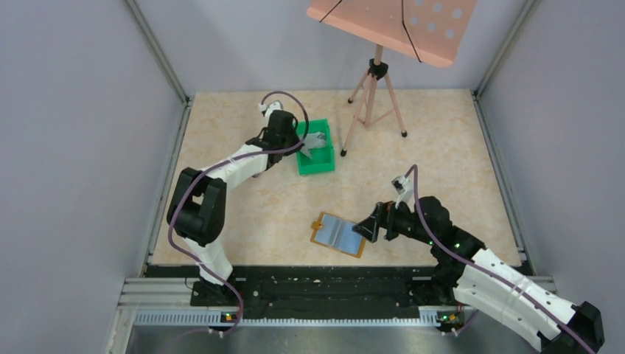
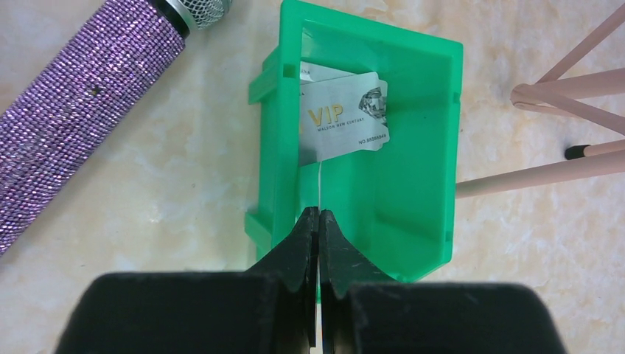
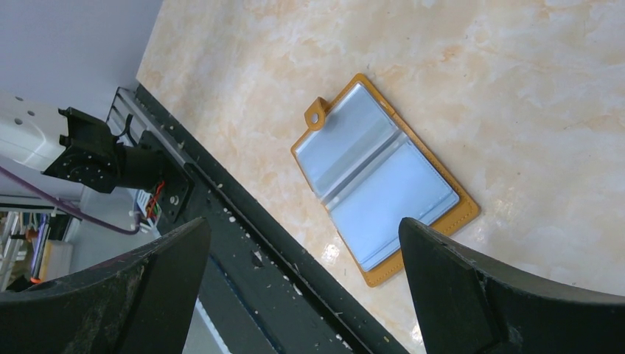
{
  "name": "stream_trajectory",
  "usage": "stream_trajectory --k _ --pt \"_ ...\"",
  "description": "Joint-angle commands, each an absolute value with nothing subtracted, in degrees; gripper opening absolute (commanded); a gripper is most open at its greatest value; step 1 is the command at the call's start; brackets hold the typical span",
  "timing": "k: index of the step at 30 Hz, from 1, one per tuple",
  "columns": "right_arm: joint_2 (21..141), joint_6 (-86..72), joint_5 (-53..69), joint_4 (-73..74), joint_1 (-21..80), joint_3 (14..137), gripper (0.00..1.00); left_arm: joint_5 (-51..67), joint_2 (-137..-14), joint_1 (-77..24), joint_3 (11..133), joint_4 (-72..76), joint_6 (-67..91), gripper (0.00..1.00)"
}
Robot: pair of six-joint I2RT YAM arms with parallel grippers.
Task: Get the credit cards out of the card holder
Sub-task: Place the credit card in the storage box.
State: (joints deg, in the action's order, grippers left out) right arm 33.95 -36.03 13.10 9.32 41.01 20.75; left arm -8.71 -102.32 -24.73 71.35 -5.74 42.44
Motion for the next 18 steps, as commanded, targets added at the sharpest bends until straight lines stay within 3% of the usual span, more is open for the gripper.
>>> stream_trajectory --k 1,18 --pt "34.64 -35.89 13.44 6.42 40.6 23.25 0.99 -12.73 -98.84 -25.85 72.38 -4.82 37.76 0.0" --pt "35.67 -35.73 13.25 6.16 40.6 23.7 0.99 -15.19 -100.09 -26.7 72.25 2.63 25.69 0.0"
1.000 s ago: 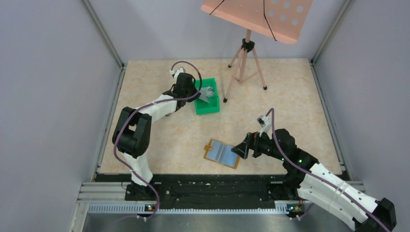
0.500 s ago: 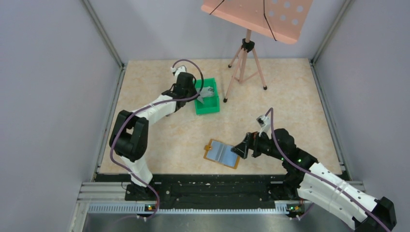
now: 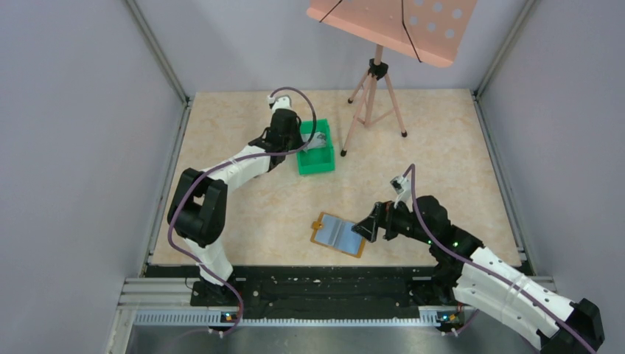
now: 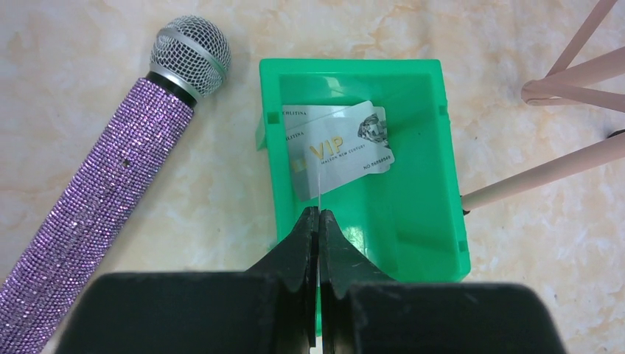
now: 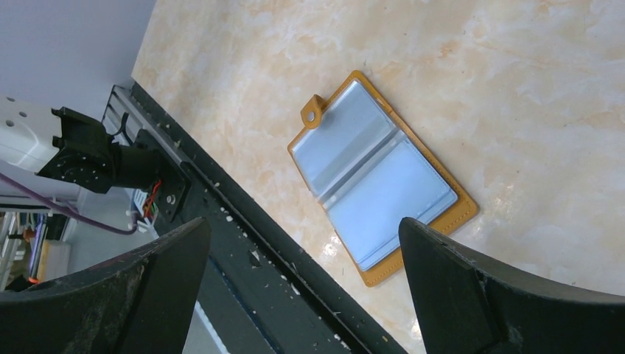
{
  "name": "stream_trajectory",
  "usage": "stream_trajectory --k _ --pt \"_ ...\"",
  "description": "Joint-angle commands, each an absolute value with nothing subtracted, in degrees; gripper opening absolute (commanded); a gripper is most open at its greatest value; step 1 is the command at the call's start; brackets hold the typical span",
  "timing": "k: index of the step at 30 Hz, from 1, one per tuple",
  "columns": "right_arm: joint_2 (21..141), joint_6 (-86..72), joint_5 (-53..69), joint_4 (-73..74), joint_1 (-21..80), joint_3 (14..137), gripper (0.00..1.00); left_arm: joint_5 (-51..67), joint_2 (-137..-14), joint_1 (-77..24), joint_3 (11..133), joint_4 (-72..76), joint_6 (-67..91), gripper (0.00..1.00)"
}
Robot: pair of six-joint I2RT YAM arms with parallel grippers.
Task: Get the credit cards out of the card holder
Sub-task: Place the credit card in the storage box.
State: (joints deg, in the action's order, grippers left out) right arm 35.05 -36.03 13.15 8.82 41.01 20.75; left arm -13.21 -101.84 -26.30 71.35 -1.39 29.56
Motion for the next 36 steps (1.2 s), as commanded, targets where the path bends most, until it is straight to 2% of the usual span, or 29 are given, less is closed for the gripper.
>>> stream_trajectory --k 1,6,20,36 --pt "35.62 -35.74 13.35 6.21 40.6 23.8 0.99 -15.24 -100.03 -26.72 72.15 3.12 25.22 0.0" --pt "34.79 -37.27 13.29 5.18 40.61 22.95 0.99 -13.82 -100.04 -27.0 72.35 4.85 23.36 0.0" --pt "34.86 -35.13 12.87 7.54 40.61 24.79 0.99 -15.57 -104.27 -26.89 71.99 10.72 36.75 0.0" --pt "38.35 -34.1 13.45 6.67 40.63 26.32 0.99 -12.72 -109.04 -24.93 72.27 14.93 43.87 0.0"
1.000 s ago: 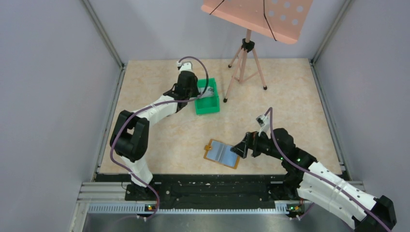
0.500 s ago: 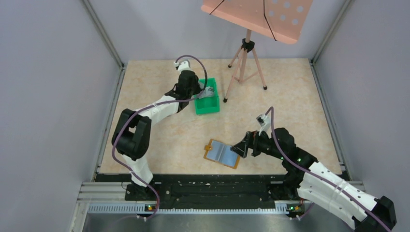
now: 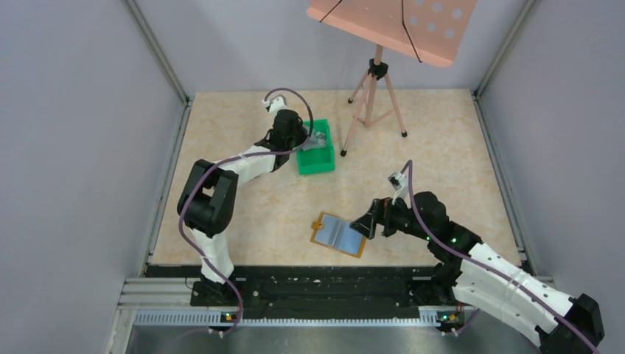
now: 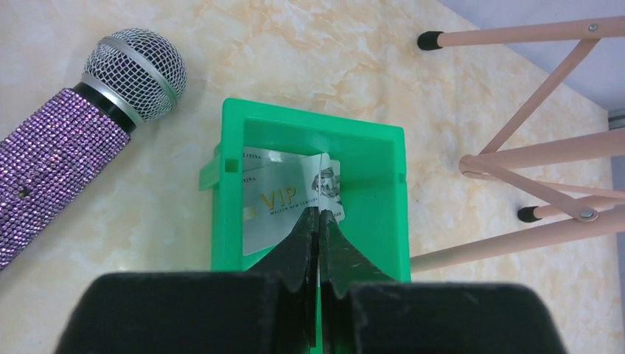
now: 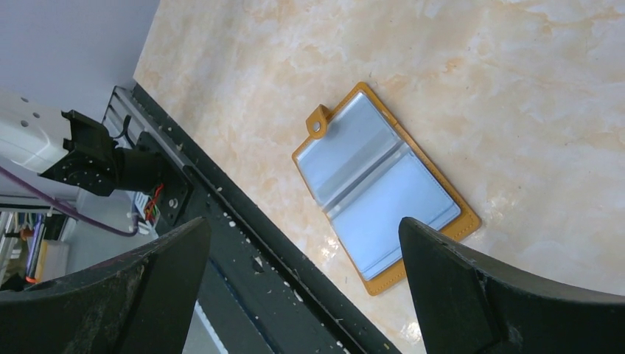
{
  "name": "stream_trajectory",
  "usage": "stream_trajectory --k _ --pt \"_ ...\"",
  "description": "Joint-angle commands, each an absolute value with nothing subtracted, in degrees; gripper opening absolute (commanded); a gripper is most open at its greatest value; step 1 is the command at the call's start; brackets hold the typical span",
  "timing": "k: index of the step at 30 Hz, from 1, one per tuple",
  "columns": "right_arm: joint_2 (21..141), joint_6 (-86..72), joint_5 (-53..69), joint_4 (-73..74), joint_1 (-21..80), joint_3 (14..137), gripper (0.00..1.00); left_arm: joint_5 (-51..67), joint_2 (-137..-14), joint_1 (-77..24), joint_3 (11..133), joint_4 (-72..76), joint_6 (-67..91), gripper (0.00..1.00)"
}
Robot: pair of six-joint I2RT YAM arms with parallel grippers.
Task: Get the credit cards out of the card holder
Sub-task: Place the credit card in the storage box.
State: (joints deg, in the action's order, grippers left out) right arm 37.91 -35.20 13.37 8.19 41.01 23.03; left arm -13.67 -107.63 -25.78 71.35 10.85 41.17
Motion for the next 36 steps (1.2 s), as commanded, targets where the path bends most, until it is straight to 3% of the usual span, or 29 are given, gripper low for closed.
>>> stream_trajectory --k 1,14,28,36 --pt "38.49 -34.13 13.33 6.63 40.67 26.37 0.99 -12.37 -109.22 -24.74 72.19 15.01 44.47 0.0" --pt "38.68 -33.95 12.5 7.03 40.6 26.49 0.99 -9.65 -112.33 -23.26 72.57 16.03 47.02 0.0" --pt "39.39 -34.02 12.13 7.02 40.61 27.36 0.99 -8.04 -117.07 -23.13 79.89 7.85 44.31 0.0" --pt "40.22 -33.9 12.59 6.54 40.65 27.51 0.99 -9.87 -116.6 -23.12 82.29 3.93 42.45 0.1"
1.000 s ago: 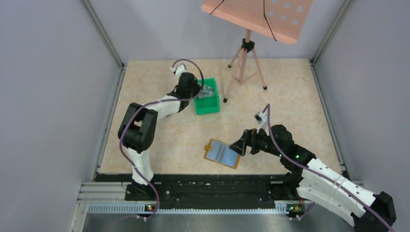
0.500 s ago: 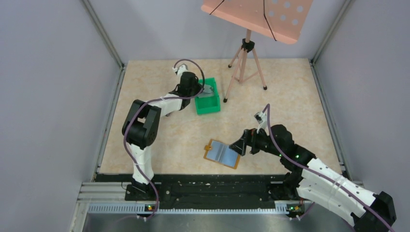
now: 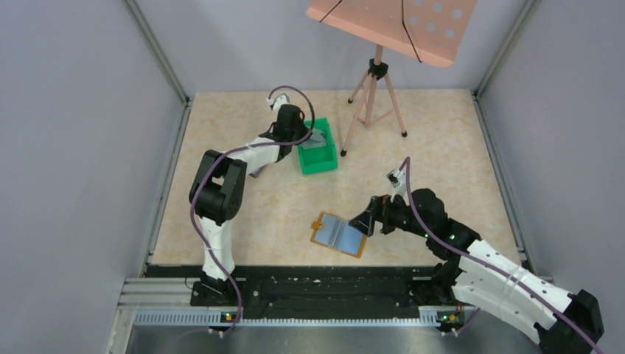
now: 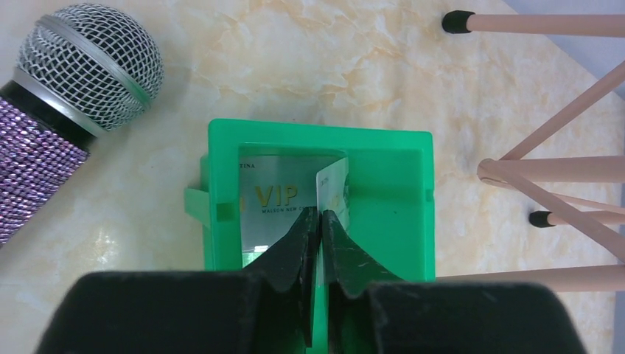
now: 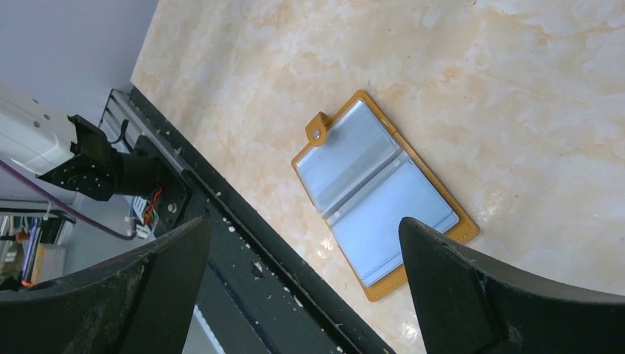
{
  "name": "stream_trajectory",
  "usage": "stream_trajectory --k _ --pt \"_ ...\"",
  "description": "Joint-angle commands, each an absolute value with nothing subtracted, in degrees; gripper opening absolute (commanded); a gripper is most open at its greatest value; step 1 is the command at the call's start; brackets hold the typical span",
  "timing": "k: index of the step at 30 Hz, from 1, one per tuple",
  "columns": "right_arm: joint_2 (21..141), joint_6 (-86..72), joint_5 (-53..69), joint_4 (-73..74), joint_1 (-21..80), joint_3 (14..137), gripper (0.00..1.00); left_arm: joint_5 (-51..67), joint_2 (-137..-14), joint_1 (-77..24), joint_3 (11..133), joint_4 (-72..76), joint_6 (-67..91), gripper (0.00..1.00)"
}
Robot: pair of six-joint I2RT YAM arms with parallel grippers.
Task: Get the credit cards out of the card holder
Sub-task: Place the credit card in the storage box.
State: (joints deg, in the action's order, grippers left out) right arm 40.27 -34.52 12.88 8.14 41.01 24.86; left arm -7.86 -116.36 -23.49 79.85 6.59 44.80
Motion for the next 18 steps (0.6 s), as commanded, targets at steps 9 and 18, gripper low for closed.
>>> stream_trajectory --k 9,18 --pt "40.04 -34.05 12.63 6.46 40.63 26.92 0.99 -12.21 -114.09 -23.07 84.94 -0.57 39.85 0.29" --pt "45.33 -33.8 11.8 11.55 40.57 29.42 0.99 -6.4 -110.75 -23.13 86.46 -3.82 39.79 0.52"
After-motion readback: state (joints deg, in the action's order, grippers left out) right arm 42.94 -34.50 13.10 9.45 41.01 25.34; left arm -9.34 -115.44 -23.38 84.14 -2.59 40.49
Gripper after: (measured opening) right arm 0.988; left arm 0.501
